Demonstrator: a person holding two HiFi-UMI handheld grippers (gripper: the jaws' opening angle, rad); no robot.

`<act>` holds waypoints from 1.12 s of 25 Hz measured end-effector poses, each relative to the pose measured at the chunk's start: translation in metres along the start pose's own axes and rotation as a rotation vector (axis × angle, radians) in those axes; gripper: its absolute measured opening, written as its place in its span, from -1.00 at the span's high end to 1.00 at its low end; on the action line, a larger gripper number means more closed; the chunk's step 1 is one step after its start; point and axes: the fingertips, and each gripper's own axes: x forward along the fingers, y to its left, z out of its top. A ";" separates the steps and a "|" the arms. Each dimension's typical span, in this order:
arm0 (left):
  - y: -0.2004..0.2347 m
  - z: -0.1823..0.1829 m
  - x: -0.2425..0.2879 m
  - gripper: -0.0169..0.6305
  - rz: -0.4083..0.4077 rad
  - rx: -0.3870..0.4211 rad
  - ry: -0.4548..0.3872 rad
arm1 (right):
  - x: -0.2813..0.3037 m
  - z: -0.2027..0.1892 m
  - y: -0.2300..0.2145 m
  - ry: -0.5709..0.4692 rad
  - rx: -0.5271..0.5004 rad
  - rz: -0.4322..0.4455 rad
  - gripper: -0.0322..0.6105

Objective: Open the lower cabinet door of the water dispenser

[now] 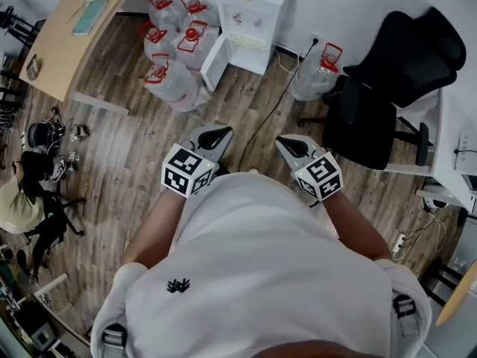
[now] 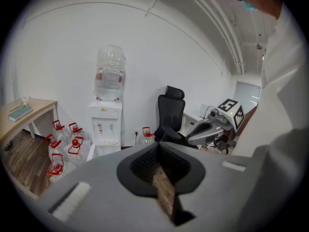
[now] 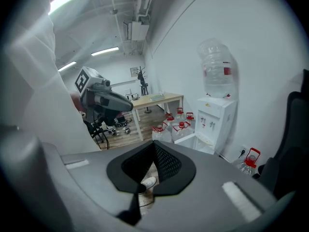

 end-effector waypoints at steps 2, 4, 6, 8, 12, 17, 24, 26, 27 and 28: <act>-0.005 -0.002 -0.002 0.77 0.004 0.000 0.002 | -0.004 0.000 0.003 -0.008 -0.001 0.002 0.90; -0.009 -0.005 -0.005 0.77 0.006 0.004 0.005 | -0.007 0.000 0.007 -0.015 -0.003 0.004 0.90; -0.013 -0.007 -0.006 0.77 0.008 0.006 0.005 | -0.009 -0.001 0.009 -0.021 -0.005 0.005 0.90; -0.016 -0.008 -0.006 0.77 0.011 0.005 0.001 | -0.011 -0.003 0.011 -0.024 -0.005 0.006 0.90; -0.022 -0.010 -0.007 0.77 0.010 0.006 -0.007 | -0.016 -0.005 0.014 -0.027 -0.011 0.004 0.90; -0.026 -0.013 -0.011 0.77 0.010 0.003 -0.010 | -0.019 -0.004 0.018 -0.030 -0.018 0.003 0.90; -0.031 -0.018 -0.015 0.77 0.009 0.003 -0.013 | -0.021 -0.004 0.026 -0.038 -0.028 0.009 0.90; -0.031 -0.019 -0.017 0.78 0.008 0.003 -0.012 | -0.021 -0.003 0.028 -0.041 -0.028 0.009 0.90; -0.031 -0.020 -0.018 0.77 0.008 0.002 -0.011 | -0.021 -0.002 0.030 -0.042 -0.027 0.009 0.90; -0.031 -0.021 -0.018 0.78 0.008 0.001 -0.011 | -0.021 -0.003 0.031 -0.041 -0.027 0.009 0.90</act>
